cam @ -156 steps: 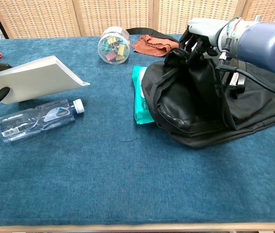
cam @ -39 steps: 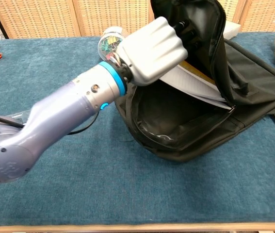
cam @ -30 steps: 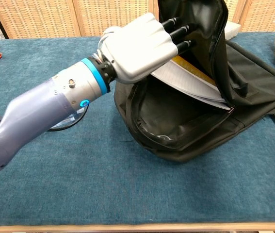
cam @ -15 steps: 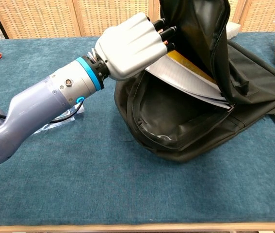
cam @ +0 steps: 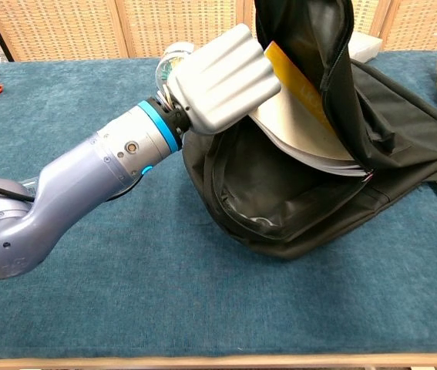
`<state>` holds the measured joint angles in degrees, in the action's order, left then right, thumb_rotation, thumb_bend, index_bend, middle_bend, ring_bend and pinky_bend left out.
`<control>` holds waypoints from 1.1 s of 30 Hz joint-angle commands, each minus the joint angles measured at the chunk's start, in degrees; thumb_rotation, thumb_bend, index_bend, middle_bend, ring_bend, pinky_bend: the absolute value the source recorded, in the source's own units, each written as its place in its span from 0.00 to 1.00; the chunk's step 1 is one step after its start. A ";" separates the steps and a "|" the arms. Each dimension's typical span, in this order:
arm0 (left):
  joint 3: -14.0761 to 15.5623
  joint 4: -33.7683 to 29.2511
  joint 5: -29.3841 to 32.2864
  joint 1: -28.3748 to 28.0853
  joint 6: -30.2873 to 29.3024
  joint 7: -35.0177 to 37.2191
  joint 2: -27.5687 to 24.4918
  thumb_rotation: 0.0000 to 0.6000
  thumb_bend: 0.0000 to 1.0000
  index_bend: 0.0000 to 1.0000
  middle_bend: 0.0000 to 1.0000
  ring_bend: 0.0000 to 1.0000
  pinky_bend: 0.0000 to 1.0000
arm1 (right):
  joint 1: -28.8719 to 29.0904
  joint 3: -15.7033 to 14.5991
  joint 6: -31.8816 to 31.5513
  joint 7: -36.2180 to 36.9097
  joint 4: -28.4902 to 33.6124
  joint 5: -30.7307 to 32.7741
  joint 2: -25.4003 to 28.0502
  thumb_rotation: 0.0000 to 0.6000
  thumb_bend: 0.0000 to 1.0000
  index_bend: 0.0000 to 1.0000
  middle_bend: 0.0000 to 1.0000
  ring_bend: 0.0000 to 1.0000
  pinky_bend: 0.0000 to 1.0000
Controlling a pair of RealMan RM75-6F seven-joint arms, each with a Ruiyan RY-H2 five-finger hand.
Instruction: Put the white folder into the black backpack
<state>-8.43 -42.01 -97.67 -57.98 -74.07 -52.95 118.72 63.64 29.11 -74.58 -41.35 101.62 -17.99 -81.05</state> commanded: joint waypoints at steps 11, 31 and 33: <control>-5.71 -8.82 8.81 2.34 3.39 -18.46 4.23 1.00 0.65 0.89 0.76 0.70 0.77 | 0.20 -0.56 0.03 -0.01 0.59 0.11 -0.35 1.00 0.75 0.64 0.67 0.74 0.89; -9.07 -2.88 12.49 -2.31 8.50 -9.37 8.21 1.00 0.63 0.86 0.73 0.66 0.77 | 3.16 0.87 -2.98 -2.45 4.44 0.88 -1.54 1.00 0.75 0.64 0.67 0.74 0.89; -8.85 -2.06 12.15 -2.72 8.23 -7.82 8.41 1.00 0.63 0.81 0.68 0.61 0.77 | 3.14 0.94 -3.26 -2.60 4.66 1.07 -1.34 1.00 0.75 0.64 0.67 0.74 0.89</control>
<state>-17.12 -44.89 -85.48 -60.20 -65.93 -61.95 126.70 66.79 30.03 -77.82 -43.92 106.25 -16.94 -82.42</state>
